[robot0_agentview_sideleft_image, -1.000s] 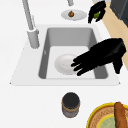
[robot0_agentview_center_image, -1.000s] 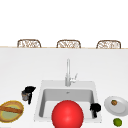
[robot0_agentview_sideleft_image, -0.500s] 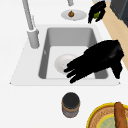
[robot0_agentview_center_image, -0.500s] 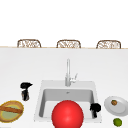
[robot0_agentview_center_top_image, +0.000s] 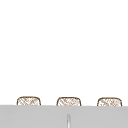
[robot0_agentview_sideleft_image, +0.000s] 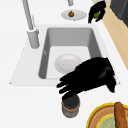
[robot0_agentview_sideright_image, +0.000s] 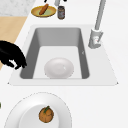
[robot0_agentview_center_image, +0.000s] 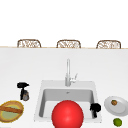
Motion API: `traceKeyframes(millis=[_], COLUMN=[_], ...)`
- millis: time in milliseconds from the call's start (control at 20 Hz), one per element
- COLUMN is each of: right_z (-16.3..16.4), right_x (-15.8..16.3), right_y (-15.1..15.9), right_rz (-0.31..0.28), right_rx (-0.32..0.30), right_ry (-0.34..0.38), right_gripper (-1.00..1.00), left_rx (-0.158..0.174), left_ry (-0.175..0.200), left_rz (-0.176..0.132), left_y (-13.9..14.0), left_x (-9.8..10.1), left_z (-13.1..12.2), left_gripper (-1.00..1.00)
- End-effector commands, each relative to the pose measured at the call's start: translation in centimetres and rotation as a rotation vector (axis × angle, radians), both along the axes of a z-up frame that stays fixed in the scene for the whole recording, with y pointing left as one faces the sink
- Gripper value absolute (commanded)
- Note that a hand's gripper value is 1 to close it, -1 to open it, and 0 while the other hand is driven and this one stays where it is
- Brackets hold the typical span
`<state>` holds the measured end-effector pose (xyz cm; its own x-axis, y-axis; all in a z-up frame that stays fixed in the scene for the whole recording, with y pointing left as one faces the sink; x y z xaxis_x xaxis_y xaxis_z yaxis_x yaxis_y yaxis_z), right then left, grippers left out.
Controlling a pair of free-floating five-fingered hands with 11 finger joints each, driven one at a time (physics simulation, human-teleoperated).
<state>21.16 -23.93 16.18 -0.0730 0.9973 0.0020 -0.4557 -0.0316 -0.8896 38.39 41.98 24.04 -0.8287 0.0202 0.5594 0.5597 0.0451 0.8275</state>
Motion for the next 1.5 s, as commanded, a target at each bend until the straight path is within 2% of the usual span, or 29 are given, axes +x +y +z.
traceKeyframes(millis=[0, 100, 250, 300, 550, 600, 800, 850, 1250, 1450], right_z=[0.0, 0.0, 0.0, 0.0, 0.0, 0.0, 0.0, 0.0, 0.0, 0.0], right_x=[0.0, 0.0, 0.0, 0.0, 0.0, 0.0, 0.0, 0.0, 0.0, 0.0], right_y=[0.0, 0.0, 0.0, 0.0, 0.0, 0.0, 0.0, 0.0, 0.0, 0.0], right_rz=[0.000, 0.000, 0.000, 0.000, 0.000, 0.000, 0.000, 0.000, 0.000, 0.000], right_rx=[0.000, 0.000, 0.000, 0.000, 0.000, 0.000, 0.000, 0.000, 0.000, 0.000], right_ry=[0.000, 0.000, 0.000, 0.000, 0.000, 0.000, 0.000, 0.000, 0.000, 0.000], right_gripper=[0.00, 0.00, 0.00, 0.00, 0.00, 0.00, 0.00, 0.00, 0.00, 0.00], left_rx=[-0.032, -0.016, -0.028, -0.031, -0.030, -0.028, -0.016, -0.015, -0.020, -0.031], left_ry=[0.008, 0.000, -0.001, 0.012, 0.106, 0.139, 0.220, 0.218, 0.169, 0.216], left_rz=[0.001, 0.001, 0.000, 0.000, -0.003, -0.004, -0.002, 0.004, -0.011, -0.013], left_y=[0.4, 0.3, 0.8, 1.0, 2.2, 2.0, 2.1, 2.1, 2.6, 3.1], left_x=[1.3, 1.8, 2.0, 2.0, 3.6, 4.0, 5.8, 6.0, 7.0, 8.2], left_z=[-1.4, -2.3, -3.8, -4.3, -5.8, -6.0, -6.5, -7.0, -9.7, -10.5], left_gripper=[-1.00, -1.00, -1.00, -1.00, -1.00, -1.00, -1.00, -1.00, -1.00, -1.00])
